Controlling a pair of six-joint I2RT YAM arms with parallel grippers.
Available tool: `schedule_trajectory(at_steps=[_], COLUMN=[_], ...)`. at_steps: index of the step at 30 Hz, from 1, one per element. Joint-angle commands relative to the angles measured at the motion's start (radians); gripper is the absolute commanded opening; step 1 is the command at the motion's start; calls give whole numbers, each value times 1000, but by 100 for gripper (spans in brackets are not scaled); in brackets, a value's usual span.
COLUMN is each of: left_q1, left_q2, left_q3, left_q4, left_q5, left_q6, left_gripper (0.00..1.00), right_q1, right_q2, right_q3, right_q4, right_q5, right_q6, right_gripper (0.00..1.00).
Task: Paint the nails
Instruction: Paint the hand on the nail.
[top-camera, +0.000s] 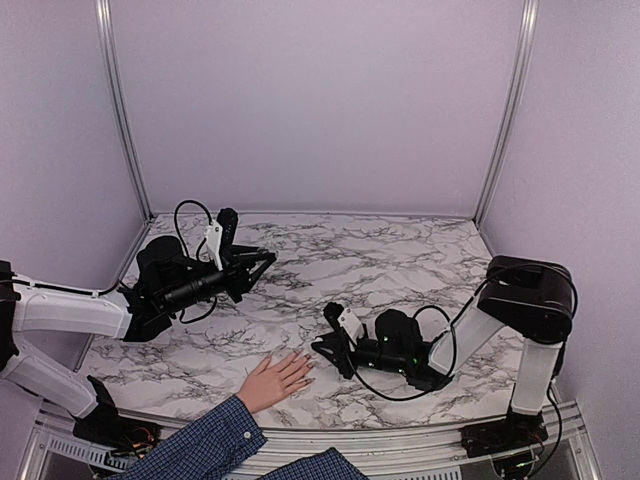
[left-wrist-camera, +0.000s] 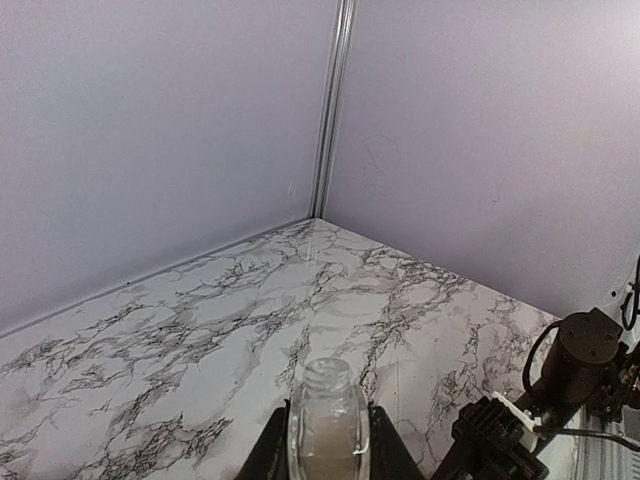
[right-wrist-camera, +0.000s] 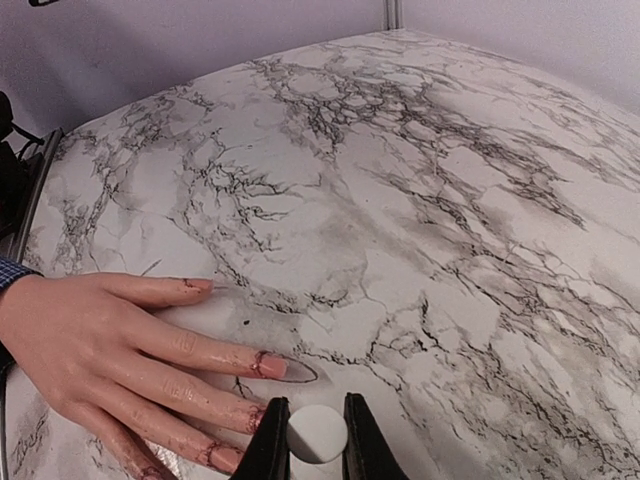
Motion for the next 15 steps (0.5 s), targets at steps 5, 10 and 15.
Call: schedule_trajectory(at_steps=[5, 10, 15], left_q1=[6, 6, 6], left_q2=[-12, -11, -10], left_q3=[-6, -5, -5], left_q4=[46, 46, 46], left_q5=[-9, -7, -5], left_q6=[11, 9, 8], left_gripper=[0, 0, 0], right_q1=[-16, -15, -14], right_q2=[-61, -87, -77], right_q3=[-21, -47, -49], right_q4=[12, 69, 98], right_q5=[-10, -57, -109], right_q6=[-18, -31, -27], right_gripper=[0, 0, 0])
